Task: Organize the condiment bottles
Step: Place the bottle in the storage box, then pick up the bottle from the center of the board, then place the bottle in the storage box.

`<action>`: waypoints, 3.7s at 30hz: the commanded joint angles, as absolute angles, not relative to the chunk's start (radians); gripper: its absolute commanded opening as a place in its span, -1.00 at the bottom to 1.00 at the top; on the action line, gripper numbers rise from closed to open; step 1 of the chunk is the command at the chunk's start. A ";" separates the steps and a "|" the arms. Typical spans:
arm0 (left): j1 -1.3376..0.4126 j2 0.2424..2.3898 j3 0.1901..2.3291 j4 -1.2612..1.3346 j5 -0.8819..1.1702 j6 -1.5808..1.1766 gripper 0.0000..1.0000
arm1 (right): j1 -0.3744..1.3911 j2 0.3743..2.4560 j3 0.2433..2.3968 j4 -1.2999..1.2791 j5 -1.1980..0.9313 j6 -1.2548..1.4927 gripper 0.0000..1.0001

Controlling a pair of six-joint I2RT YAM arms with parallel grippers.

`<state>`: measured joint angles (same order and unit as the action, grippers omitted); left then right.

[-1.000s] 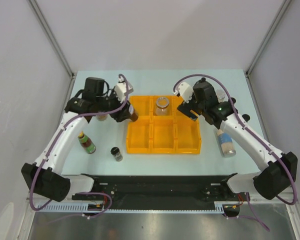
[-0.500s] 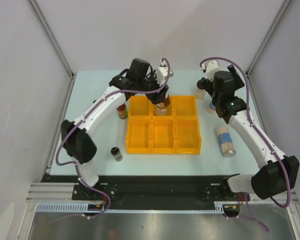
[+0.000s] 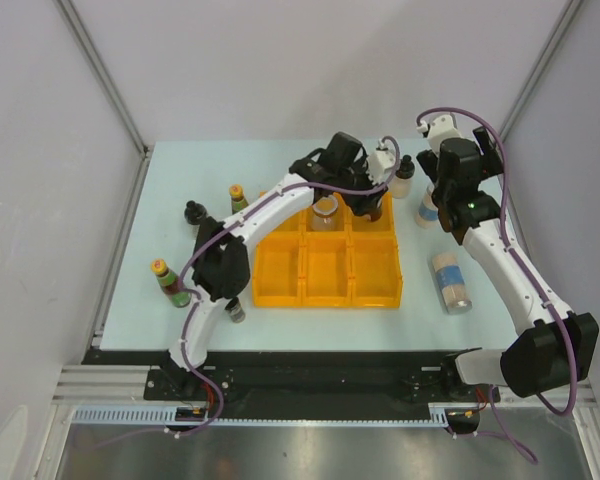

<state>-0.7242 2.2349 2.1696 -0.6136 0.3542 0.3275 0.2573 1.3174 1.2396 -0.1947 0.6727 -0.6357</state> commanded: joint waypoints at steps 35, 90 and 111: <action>-0.723 2.131 2.129 -0.534 0.281 0.282 0.99 | 0.017 1.612 1.377 -0.324 0.043 -0.250 0.99; -0.270 1.112 1.068 -0.515 0.207 0.350 1.00 | 0.341 1.247 1.373 -0.601 -0.066 -0.522 -1.00; -0.259 1.123 1.008 -0.456 0.247 0.330 0.99 | 0.494 1.253 1.091 -0.468 -0.247 -0.485 -1.00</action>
<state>-0.2699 1.1297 1.0218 -0.4885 0.2195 0.3477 0.4759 1.2331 1.1084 -0.6090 -0.2401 -0.5011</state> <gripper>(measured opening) 0.996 0.642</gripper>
